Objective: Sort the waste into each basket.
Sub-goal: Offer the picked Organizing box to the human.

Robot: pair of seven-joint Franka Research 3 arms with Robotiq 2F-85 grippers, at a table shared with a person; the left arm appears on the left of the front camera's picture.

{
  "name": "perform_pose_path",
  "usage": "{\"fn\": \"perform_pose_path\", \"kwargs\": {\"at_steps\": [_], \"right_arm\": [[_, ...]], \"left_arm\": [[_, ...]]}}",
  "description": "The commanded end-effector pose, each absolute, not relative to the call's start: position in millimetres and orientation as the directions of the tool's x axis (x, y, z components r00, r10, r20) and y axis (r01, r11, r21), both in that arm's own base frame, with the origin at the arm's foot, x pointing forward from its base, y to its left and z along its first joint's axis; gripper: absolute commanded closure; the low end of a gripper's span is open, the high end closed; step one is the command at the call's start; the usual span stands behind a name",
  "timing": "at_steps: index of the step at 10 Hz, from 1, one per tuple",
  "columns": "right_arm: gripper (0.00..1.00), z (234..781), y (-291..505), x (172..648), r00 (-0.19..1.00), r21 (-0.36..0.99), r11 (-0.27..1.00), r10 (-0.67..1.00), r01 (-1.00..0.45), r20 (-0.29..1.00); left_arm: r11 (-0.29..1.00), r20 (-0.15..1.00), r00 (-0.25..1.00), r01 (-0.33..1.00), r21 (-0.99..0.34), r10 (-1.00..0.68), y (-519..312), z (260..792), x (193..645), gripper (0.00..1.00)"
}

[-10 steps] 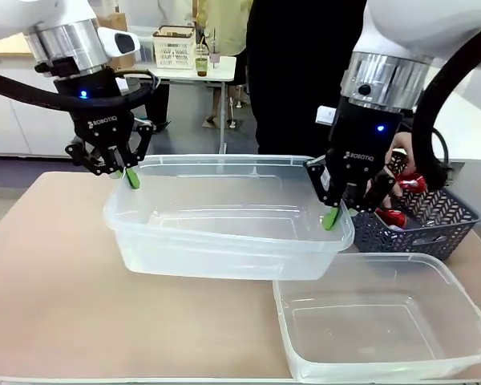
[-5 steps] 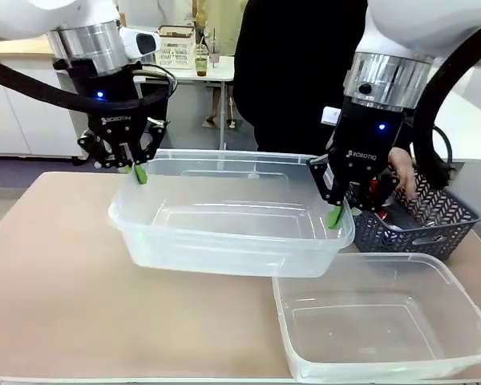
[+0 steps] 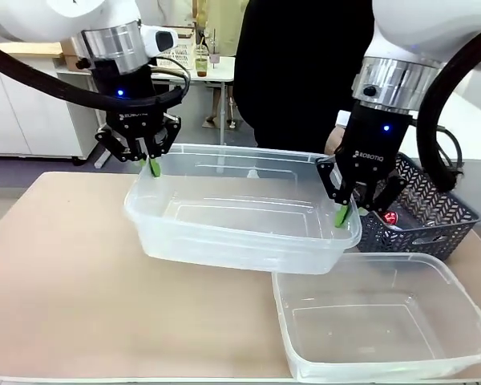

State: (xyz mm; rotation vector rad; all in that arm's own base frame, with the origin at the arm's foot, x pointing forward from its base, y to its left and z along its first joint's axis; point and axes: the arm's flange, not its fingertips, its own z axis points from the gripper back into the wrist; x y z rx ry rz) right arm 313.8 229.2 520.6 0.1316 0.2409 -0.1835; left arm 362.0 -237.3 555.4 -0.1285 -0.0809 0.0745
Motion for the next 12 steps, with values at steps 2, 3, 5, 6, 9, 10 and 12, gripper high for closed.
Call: {"fn": "perform_pose_path", "kwargs": {"at_steps": [2,3,5,6,9,10,12], "right_arm": [[0.95,523.7,233.6,311.2,0.959,0.118,0.978,-0.138,0.172,-0.248],[0.95,523.7,233.6,311.2,0.959,0.118,0.978,-0.138,0.172,-0.248],[0.95,523.7,233.6,311.2,0.959,0.118,0.978,-0.138,0.172,-0.248],[0.95,523.7,233.6,311.2,0.959,0.118,0.978,-0.138,0.172,-0.248],[0.95,523.7,233.6,311.2,0.959,0.118,0.978,-0.138,0.172,-0.248],[0.95,523.7,233.6,311.2,0.959,0.118,0.978,-0.138,0.172,-0.248],[0.95,523.7,233.6,311.2,0.959,0.118,0.978,-0.138,0.172,-0.248]], "left_arm": [[0.987,0.092,0.991,-0.08,-0.138,0.094,-231.7,560.4,360.2,0.93],[0.987,0.092,0.991,-0.08,-0.138,0.094,-231.7,560.4,360.2,0.93],[0.987,0.092,0.991,-0.08,-0.138,0.094,-231.7,560.4,360.2,0.93],[0.987,0.092,0.991,-0.08,-0.138,0.094,-231.7,560.4,360.2,0.93],[0.987,0.092,0.991,-0.08,-0.138,0.094,-231.7,560.4,360.2,0.93],[0.987,0.092,0.991,-0.08,-0.138,0.094,-231.7,560.4,360.2,0.93],[0.987,0.092,0.991,-0.08,-0.138,0.094,-231.7,560.4,360.2,0.93]]}}
